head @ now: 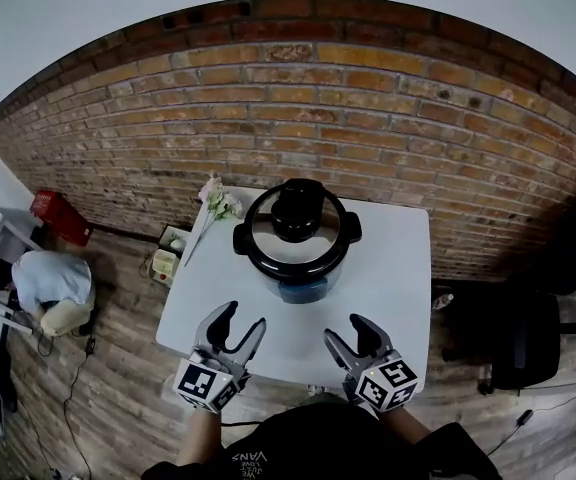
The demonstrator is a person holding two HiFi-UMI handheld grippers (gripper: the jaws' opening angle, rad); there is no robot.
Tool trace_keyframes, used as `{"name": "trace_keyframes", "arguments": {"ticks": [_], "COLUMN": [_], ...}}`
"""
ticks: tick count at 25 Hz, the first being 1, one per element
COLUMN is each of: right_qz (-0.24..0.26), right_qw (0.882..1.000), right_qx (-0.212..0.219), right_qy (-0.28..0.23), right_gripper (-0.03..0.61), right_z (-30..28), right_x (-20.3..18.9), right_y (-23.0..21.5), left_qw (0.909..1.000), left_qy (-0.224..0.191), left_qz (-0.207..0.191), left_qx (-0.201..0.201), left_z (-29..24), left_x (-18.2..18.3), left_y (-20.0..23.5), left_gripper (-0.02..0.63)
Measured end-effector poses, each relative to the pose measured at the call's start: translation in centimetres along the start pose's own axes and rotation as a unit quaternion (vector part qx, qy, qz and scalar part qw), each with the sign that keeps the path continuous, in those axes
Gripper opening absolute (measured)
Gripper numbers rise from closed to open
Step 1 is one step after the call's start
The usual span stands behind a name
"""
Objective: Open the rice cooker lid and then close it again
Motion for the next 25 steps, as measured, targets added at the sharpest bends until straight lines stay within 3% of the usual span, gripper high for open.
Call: {"name": "trace_keyframes", "arguments": {"ticks": [7,16,20,25], "right_qz": [-0.001,-0.029,-0.044,-0.075], "right_qw": [1.0,0.998,0.994,0.986], "right_qx": [0.001,-0.045,-0.083,-0.128], "right_qy": [-0.001,-0.029,-0.057,-0.081], "right_gripper": [0.272,0.272,0.272,0.272], "right_z": [-1.4,-2.0,-2.2,-2.8], "right_x": [1.7,2.0,1.9,1.3], "right_y": [-1.2,-1.0,-0.1,1.7], "left_qw": [0.9989,0.991,0.9783,0.9538], "left_qy": [0.024,0.013,0.009,0.036], "left_qz": [-0.033,-0.101,-0.143,-0.185], "left_qx": [-0.023,-0.087,-0.15,-0.234], "left_z": [-5.3,-9.9,-12.2,-14.5], "left_x": [2.6,6.4,8.8,10.4], "left_y": [2.4,6.1,7.5,8.6], "left_gripper": [0.228,0.235,0.259,0.293]}}
Point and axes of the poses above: the fingertips, and each gripper's own axes: z backward along the fingers, y to its left, x out of its top, the point moved 7 cm from there along z, backward along the fingers, and after that the axes turned 14 degrees about y, right-handed, at the moved point
